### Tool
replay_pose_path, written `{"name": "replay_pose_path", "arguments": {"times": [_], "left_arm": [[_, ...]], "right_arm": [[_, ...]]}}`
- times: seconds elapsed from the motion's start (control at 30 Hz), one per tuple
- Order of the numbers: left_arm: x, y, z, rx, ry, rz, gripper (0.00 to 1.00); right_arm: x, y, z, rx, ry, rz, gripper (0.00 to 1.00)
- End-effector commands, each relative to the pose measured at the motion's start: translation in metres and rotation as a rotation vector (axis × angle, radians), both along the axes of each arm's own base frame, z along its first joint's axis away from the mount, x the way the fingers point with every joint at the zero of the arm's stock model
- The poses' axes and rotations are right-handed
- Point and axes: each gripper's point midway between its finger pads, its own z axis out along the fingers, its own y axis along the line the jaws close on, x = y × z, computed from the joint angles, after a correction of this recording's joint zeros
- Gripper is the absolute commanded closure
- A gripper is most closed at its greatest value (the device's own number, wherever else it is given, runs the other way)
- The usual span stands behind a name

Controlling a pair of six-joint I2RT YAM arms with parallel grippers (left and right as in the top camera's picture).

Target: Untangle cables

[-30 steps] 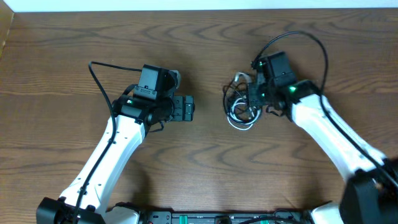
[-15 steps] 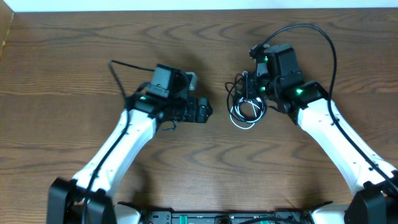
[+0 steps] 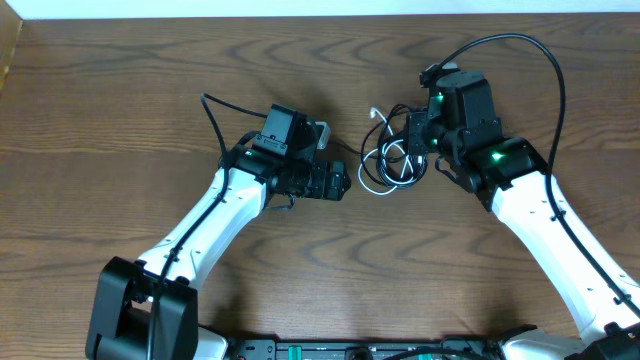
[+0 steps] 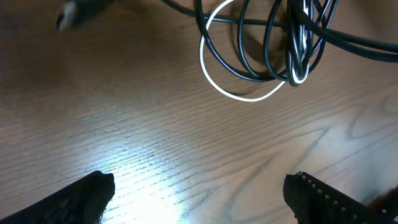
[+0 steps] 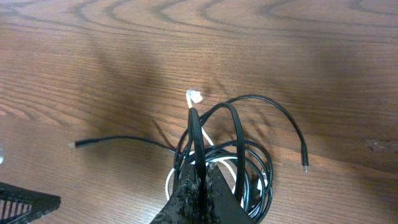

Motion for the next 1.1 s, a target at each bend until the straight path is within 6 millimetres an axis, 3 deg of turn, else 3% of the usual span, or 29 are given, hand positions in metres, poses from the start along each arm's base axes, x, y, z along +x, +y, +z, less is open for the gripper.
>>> {"name": "replay_pose_path", "arguments": {"times": [0.0,0.47,0.67,0.73,0.9,1.07], "left_arm": [[-0.002,-0.002,0.0,-0.01,0.008,-0.004,0.08],[-0.001,-0.001,0.0,-0.007,0.005,-0.002,0.08],[0.002,-0.002,0.0,-0.009,-0.007,0.002,0.07],[0.006,-0.007,0.005,-0.044,-0.013,0.013,0.08],[0.015,-0.04,0.036,-0.271,-0.029,-0.004,0.08],[0.02,-0.055,0.056,-0.38,-0.063,-0.04,0.08]], "right_arm": [[0.001,-0.003,0.007,-0.008,-0.016,-0.021,0.98],[-0.001,-0.004,0.003,-0.02,-0.002,-0.017,0.99],[0.001,0.003,0.058,0.056,-0.159,0.018,0.99],[-0.004,0.005,0.067,0.098,-0.165,0.014,0.99],[-0.007,0.029,0.095,0.257,-0.208,0.094,0.99],[-0.011,0.054,0.125,0.403,-0.267,0.21,0.99]]}}
